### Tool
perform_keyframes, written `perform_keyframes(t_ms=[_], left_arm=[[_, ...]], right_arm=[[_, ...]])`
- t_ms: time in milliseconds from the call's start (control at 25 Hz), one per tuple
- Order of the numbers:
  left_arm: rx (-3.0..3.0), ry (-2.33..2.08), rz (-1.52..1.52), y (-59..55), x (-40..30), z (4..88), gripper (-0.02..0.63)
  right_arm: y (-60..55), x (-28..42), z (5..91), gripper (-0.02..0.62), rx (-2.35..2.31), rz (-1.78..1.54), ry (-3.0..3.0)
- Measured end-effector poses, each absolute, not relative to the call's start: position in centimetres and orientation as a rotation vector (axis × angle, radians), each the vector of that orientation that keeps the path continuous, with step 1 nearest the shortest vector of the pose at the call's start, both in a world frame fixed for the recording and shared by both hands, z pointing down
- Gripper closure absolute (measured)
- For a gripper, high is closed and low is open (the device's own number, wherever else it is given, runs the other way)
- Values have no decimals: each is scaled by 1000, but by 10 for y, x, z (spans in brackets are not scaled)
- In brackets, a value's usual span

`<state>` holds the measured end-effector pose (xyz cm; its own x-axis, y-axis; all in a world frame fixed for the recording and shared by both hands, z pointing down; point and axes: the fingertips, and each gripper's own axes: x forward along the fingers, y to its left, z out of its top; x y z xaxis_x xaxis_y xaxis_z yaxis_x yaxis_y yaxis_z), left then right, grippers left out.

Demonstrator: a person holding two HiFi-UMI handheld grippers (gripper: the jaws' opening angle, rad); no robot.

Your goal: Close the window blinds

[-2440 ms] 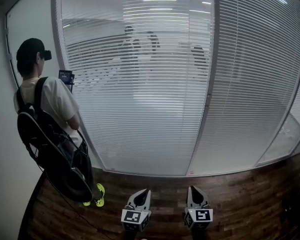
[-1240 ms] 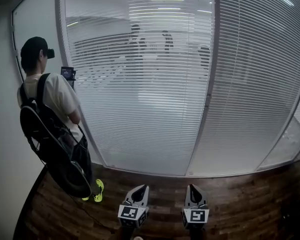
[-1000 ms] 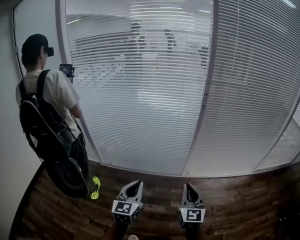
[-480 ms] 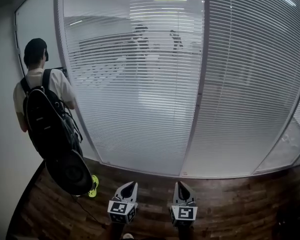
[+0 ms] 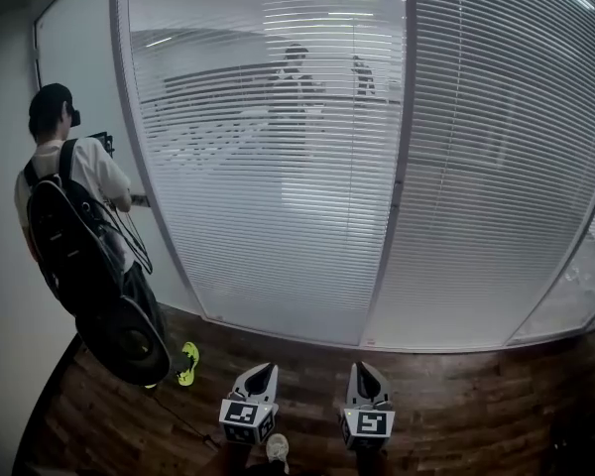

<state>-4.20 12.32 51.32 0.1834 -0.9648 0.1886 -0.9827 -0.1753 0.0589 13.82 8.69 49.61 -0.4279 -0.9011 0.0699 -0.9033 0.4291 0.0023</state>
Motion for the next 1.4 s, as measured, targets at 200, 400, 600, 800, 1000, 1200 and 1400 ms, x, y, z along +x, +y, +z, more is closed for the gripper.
perform_keyframes(t_ms=[200, 400, 600, 800, 1000, 1200, 1400], left_arm=[[2291, -1861, 174, 112, -33, 517, 606], [2328, -1838, 166, 86, -30, 515, 606], [2336, -1821, 173, 60, -36, 527, 606], [2340, -1817, 132, 47, -51, 557, 606], [2382, -1755, 105, 14, -52, 561, 606], [2431, -1679, 115, -13, -63, 545, 606], [2446, -1649, 119, -40, -82, 537, 606]], right_arm=[[80, 149, 497, 592, 1684, 60, -2554], [61, 149, 495, 592, 1689, 11, -2562], [37, 150, 512, 592, 1711, 34, -2512], [29, 136, 538, 592, 1728, 2, -2491], [0, 126, 543, 592, 1727, -26, -2467], [-23, 105, 527, 592, 1738, -27, -2452], [-46, 86, 513, 592, 1769, -22, -2404]])
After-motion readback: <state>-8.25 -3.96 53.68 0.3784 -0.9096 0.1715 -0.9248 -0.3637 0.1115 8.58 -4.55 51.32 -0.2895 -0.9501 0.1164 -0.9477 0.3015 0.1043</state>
